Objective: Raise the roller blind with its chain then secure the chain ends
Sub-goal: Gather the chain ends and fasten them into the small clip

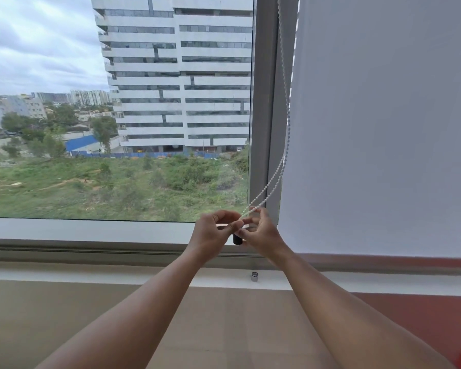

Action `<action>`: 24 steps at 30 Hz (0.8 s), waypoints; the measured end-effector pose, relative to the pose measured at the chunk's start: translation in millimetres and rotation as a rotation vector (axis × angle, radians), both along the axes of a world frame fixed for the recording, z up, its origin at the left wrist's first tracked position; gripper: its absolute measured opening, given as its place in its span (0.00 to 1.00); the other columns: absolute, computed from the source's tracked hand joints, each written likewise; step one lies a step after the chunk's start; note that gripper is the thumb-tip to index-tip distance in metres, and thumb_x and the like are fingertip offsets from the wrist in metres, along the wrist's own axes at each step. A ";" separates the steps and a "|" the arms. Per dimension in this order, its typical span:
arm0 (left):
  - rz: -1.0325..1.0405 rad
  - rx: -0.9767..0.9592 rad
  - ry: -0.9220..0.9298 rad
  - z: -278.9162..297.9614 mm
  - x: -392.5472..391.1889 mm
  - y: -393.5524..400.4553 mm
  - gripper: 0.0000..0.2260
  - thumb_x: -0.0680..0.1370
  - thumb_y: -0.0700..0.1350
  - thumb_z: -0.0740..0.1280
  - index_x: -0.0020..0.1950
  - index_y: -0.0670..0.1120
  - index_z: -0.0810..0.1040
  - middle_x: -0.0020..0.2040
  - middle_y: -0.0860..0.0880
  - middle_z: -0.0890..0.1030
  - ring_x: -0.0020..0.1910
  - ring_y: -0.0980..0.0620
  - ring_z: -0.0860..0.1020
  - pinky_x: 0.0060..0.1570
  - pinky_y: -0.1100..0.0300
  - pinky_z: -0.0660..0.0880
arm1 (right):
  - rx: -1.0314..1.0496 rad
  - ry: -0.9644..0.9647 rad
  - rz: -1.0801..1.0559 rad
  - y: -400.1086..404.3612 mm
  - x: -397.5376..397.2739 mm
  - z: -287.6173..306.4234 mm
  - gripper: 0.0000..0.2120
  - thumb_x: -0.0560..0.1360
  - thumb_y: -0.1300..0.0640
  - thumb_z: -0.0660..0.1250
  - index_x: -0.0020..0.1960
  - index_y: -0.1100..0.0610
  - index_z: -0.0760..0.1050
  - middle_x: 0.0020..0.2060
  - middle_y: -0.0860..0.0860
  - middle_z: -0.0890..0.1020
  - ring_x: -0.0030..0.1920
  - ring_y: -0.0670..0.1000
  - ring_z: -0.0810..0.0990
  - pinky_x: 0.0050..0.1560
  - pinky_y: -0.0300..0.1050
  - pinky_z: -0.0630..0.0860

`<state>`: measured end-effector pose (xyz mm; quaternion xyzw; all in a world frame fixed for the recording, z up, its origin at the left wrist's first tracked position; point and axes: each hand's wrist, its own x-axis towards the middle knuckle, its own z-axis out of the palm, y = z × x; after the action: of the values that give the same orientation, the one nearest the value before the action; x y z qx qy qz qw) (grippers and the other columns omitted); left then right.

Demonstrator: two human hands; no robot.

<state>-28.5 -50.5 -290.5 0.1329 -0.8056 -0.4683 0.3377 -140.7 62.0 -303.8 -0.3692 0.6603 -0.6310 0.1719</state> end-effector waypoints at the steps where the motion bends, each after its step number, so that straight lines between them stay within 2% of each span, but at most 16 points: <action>1: -0.008 0.005 0.001 0.5 0.8 0.2 0.06 0.73 0.47 0.77 0.45 0.57 0.83 0.42 0.59 0.86 0.47 0.66 0.83 0.46 0.72 0.76 | -0.023 -0.003 -0.003 0.0 1.0 0.5 0.32 0.73 0.62 0.74 0.69 0.57 0.58 0.52 0.58 0.80 0.47 0.55 0.83 0.41 0.45 0.83; 4: -0.027 0.006 0.002 2.3 2.9 1.5 0.07 0.72 0.47 0.78 0.47 0.57 0.83 0.44 0.57 0.86 0.48 0.64 0.83 0.48 0.67 0.78 | -0.058 0.011 0.011 -0.3 2.6 1.9 0.27 0.74 0.63 0.73 0.64 0.57 0.60 0.49 0.59 0.80 0.44 0.56 0.84 0.41 0.48 0.83; 7: -0.053 0.015 -0.002 3.4 5.2 2.5 0.11 0.70 0.49 0.79 0.50 0.53 0.84 0.48 0.55 0.87 0.52 0.62 0.83 0.53 0.60 0.80 | -0.039 0.007 0.059 -1.2 3.3 1.8 0.16 0.76 0.65 0.70 0.60 0.59 0.69 0.48 0.57 0.80 0.47 0.58 0.84 0.50 0.58 0.83; 10: -0.071 0.074 0.024 5.0 8.1 3.4 0.13 0.72 0.55 0.77 0.53 0.51 0.85 0.48 0.55 0.87 0.53 0.60 0.84 0.53 0.61 0.78 | -0.009 0.010 0.051 -1.9 3.8 3.0 0.10 0.76 0.64 0.69 0.57 0.59 0.74 0.43 0.59 0.82 0.46 0.58 0.84 0.53 0.61 0.82; 13: -0.061 0.211 0.073 8.0 8.0 6.1 0.17 0.76 0.61 0.69 0.53 0.50 0.85 0.49 0.51 0.87 0.53 0.53 0.84 0.52 0.54 0.80 | 0.016 0.018 0.045 -2.4 5.4 5.5 0.10 0.75 0.67 0.70 0.54 0.57 0.75 0.44 0.62 0.84 0.48 0.61 0.85 0.55 0.63 0.81; 16: 0.006 0.269 0.065 10.7 4.4 5.7 0.12 0.75 0.56 0.72 0.55 0.52 0.84 0.53 0.46 0.85 0.54 0.48 0.83 0.58 0.45 0.79 | 0.032 0.034 0.047 -1.9 6.7 7.1 0.11 0.75 0.66 0.70 0.56 0.59 0.75 0.46 0.66 0.84 0.50 0.64 0.85 0.56 0.64 0.80; 18: 0.009 0.284 0.011 12.1 3.0 4.9 0.13 0.75 0.52 0.75 0.58 0.54 0.82 0.61 0.44 0.79 0.56 0.49 0.82 0.59 0.43 0.79 | 0.027 0.029 0.071 -1.0 8.3 8.5 0.12 0.75 0.66 0.70 0.57 0.60 0.75 0.44 0.67 0.84 0.47 0.63 0.85 0.57 0.64 0.79; 20: -0.034 0.355 -0.051 14.0 4.4 5.0 0.16 0.74 0.51 0.75 0.61 0.55 0.80 0.65 0.44 0.75 0.60 0.49 0.80 0.58 0.43 0.79 | 0.015 0.034 0.088 -0.3 10.0 11.3 0.13 0.75 0.66 0.70 0.58 0.60 0.74 0.43 0.66 0.84 0.46 0.62 0.84 0.57 0.64 0.79; 22: -0.104 0.427 -0.118 15.4 6.4 5.7 0.17 0.76 0.51 0.74 0.64 0.55 0.78 0.64 0.45 0.79 0.63 0.46 0.79 0.59 0.43 0.78 | -0.007 0.038 0.085 0.5 12.0 15.5 0.14 0.75 0.65 0.71 0.59 0.61 0.74 0.46 0.65 0.83 0.46 0.61 0.84 0.56 0.64 0.79; 24: -0.146 0.447 -0.149 15.4 7.4 5.8 0.18 0.76 0.49 0.73 0.66 0.54 0.77 0.59 0.45 0.84 0.60 0.45 0.82 0.58 0.44 0.78 | -0.033 0.011 0.084 1.5 13.6 19.4 0.16 0.74 0.64 0.73 0.60 0.62 0.73 0.48 0.62 0.82 0.47 0.58 0.84 0.54 0.62 0.81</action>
<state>-21.1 -44.7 -275.1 0.1799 -0.7122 -0.6468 0.2050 -127.2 63.5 -284.3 -0.4029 0.6345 -0.6322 0.1884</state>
